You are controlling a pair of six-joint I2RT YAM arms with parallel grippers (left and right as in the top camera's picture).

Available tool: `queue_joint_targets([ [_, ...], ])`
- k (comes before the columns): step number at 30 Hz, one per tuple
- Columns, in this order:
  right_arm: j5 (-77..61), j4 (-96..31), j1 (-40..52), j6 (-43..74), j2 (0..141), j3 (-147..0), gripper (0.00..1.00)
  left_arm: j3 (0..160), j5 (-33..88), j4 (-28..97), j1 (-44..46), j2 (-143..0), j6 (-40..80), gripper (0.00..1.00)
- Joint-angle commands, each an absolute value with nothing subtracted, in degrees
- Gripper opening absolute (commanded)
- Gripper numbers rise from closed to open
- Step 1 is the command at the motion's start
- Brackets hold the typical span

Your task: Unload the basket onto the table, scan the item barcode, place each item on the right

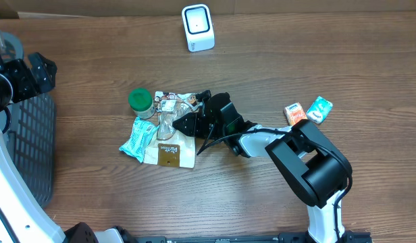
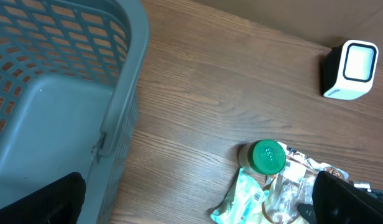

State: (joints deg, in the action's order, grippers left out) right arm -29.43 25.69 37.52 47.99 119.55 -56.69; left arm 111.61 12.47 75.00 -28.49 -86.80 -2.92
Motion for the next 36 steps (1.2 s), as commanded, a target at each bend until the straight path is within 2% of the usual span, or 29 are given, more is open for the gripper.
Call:
queue_joint_targets([
  [1, -26.55, 26.37, 38.74, 48.49, 119.72, -58.78, 0.34, 111.79, 13.30, 74.87, -28.14, -86.89, -2.13, 1.00],
  [4, -26.17, 26.50, 39.24, 48.49, 119.72, -59.00, 0.33, 111.79, 13.30, 74.87, -28.14, -86.89, -2.15, 1.00],
  [8, -26.13, 26.46, 39.31, 48.51, 119.72, -59.00, 0.26, 111.79, 13.30, 74.94, -28.10, -86.89, -2.15, 1.00],
  [14, -27.33, 26.94, 39.33, 54.04, 119.72, -59.00, 0.04, 111.79, 13.30, 74.94, -28.10, -86.89, -2.13, 0.99],
  [21, -36.18, 28.71, 36.27, 53.82, 119.55, -59.00, 0.04, 111.79, 13.15, 74.96, -28.10, -86.89, -2.13, 1.00],
  [31, -62.92, 26.72, 21.65, 47.79, 115.33, -59.00, 0.04, 111.79, 13.13, 74.96, -28.23, -86.89, -2.15, 1.00],
  [36, -63.22, 20.67, 18.00, 42.17, 112.49, -59.00, 0.04, 111.79, 13.15, 74.96, -28.18, -86.89, -2.13, 1.00],
])
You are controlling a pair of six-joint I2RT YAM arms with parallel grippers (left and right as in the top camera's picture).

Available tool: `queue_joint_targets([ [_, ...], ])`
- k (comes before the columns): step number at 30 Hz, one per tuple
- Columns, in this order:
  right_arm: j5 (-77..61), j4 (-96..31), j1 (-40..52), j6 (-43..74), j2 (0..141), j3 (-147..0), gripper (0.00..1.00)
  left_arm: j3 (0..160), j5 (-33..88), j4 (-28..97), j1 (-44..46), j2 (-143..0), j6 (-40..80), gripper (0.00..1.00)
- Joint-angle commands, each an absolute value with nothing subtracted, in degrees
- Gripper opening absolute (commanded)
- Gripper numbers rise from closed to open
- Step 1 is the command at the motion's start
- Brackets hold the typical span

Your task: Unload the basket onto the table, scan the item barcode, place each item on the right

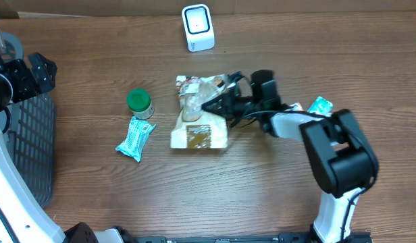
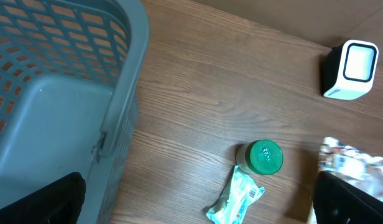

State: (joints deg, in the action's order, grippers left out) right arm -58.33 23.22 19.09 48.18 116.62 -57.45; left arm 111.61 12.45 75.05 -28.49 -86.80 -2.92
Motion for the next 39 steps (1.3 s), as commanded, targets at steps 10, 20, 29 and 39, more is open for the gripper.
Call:
queue_joint_targets([
  [10, -32.23, -6.17, 17.37, 32.97, 112.22, -60.73, 0.04, 111.79, 13.15, 74.96, -28.10, -86.89, -2.13, 1.00],
  [20, -45.32, -32.86, 15.99, 12.73, 110.37, -86.30, 0.04, 111.79, 13.13, 74.98, -28.10, -86.89, -2.13, 1.00],
  [29, -58.15, -45.91, 16.01, -0.54, 110.24, -105.27, 0.04, 111.79, 13.10, 74.98, -28.10, -86.89, -2.15, 1.00],
  [39, -54.46, -48.01, 16.73, 0.01, 109.82, -105.51, 0.04, 111.79, 13.13, 74.96, -28.10, -86.89, -2.15, 1.00],
])
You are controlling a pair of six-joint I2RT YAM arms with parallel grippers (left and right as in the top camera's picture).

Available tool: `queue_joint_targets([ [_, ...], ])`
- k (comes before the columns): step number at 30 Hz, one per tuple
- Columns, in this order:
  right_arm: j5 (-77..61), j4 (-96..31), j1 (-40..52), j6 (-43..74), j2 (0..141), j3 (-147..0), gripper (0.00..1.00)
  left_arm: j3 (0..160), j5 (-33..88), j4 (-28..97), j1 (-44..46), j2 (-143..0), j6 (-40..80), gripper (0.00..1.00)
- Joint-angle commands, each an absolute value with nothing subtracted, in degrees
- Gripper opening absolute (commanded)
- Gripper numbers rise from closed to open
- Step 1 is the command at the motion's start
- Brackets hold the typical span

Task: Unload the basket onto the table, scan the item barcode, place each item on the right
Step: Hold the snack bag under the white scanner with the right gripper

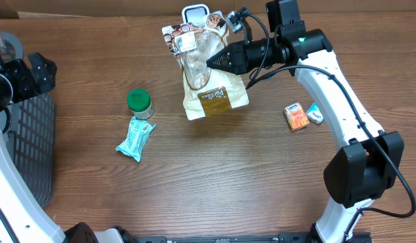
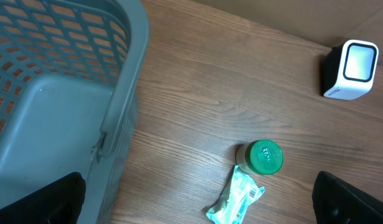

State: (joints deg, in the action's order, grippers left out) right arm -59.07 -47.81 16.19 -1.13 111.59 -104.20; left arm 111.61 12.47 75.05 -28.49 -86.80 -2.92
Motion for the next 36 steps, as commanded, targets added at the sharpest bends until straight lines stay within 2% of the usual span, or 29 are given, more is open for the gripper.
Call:
queue_joint_targets([
  [1, -47.24, -48.21, 17.50, 3.51, 109.82, -105.51, 0.04, 111.79, 13.13, 74.98, -28.10, -86.89, -2.15, 1.00],
  [7, -6.85, -48.34, 24.95, 12.40, 110.24, -106.15, 0.04, 111.79, 13.13, 74.96, -28.08, -86.89, -2.15, 1.00],
  [11, 8.03, -47.97, 27.51, 11.18, 111.70, -111.20, 0.04, 111.79, 13.13, 74.98, -28.10, -86.89, -2.15, 0.99],
  [18, 37.30, -28.82, 33.15, -11.40, 115.22, -113.21, 0.04, 111.79, 13.13, 74.98, -28.10, -86.89, -2.15, 0.99],
  [21, 42.46, -17.34, 33.82, -20.58, 119.63, -113.21, 0.04, 111.79, 13.13, 74.98, -28.10, -86.89, -2.13, 1.00],
  [27, 45.89, 1.19, 33.74, -48.47, 131.83, -113.21, 0.04, 111.79, 13.13, 74.98, -28.10, -86.89, -2.15, 0.99],
  [32, 47.20, 4.80, 33.69, -58.54, 137.51, -113.21, 0.04, 111.79, 13.13, 75.00, -28.10, -86.89, -2.15, 1.00],
  [36, 49.63, 6.39, 33.69, -60.34, 139.94, -113.21, 0.04, 111.79, 13.13, 74.98, -28.10, -86.89, -2.15, 1.00],
])
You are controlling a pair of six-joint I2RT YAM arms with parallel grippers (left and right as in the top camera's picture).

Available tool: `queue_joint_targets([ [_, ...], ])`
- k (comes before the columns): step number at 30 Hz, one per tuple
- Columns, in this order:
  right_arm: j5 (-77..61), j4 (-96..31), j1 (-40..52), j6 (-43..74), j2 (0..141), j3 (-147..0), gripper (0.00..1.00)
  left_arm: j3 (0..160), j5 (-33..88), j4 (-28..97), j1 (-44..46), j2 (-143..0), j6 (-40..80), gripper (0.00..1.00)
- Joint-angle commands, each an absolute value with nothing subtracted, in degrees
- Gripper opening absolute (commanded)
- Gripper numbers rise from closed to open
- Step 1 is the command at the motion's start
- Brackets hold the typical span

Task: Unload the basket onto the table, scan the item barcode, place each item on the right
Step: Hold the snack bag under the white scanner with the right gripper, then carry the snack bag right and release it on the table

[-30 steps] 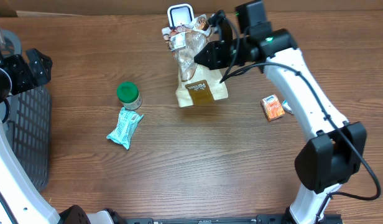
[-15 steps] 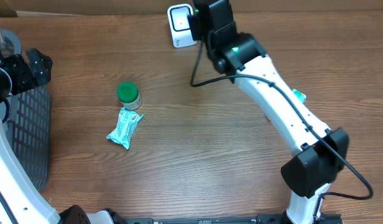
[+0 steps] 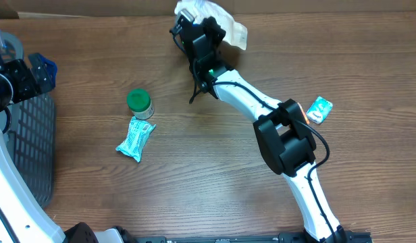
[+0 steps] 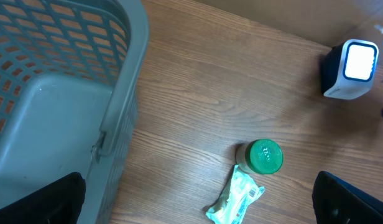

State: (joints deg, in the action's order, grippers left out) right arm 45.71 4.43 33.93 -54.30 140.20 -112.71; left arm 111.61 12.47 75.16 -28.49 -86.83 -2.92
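Observation:
My right gripper (image 3: 198, 28) is shut on the item, a clear-and-tan snack bag (image 3: 218, 15), and holds it at the table's far edge, top centre. In the overhead view the bag and arm cover the barcode scanner. In the left wrist view the white scanner (image 4: 354, 68) shows at the upper right with its window lit, and a blurred edge of the bag sits beside it. My left gripper (image 4: 201, 211) hangs open at the far left next to the basket, holding nothing.
A grey mesh basket (image 3: 26, 145) (image 4: 61, 93) stands at the left edge. A green-lidded jar (image 3: 140, 102) (image 4: 266, 155) and a teal packet (image 3: 135, 138) (image 4: 238, 198) lie left of centre. A small orange box (image 3: 297, 108) and a teal box (image 3: 320, 109) lie at the right.
The right gripper with the bag has moved from just right of the scanner to the far edge above it. Arm and bag now cover the scanner from overhead. The left arm has not moved.
The right gripper first gripped the bag where it lay against the jar and teal packet. Then the bag was at mid-table, clear of them. Then it hung in front of the scanner, and now it is over the scanner at the far edge.

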Motion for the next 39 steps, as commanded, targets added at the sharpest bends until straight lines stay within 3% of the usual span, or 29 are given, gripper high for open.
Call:
queue_joint_targets([
  [1, 50.00, 6.42, 33.67, -60.31, 140.18, -113.21, 0.04, 111.79, 13.13, 74.98, -28.10, -86.89, -2.15, 1.00],
  [27, 53.32, 5.82, 34.39, -56.73, 136.59, -113.21, 0.04, 111.79, 13.13, 75.00, -28.10, -86.89, -2.15, 1.00],
  [33, 48.18, -8.01, 34.87, -45.45, 129.84, -113.21, 0.04, 111.79, 13.13, 74.98, -28.10, -86.89, -2.15, 0.99],
  [39, 36.14, -26.41, 34.87, -26.98, 121.36, -113.23, 0.04, 111.79, 13.13, 74.98, -28.10, -86.89, -2.15, 1.00],
])
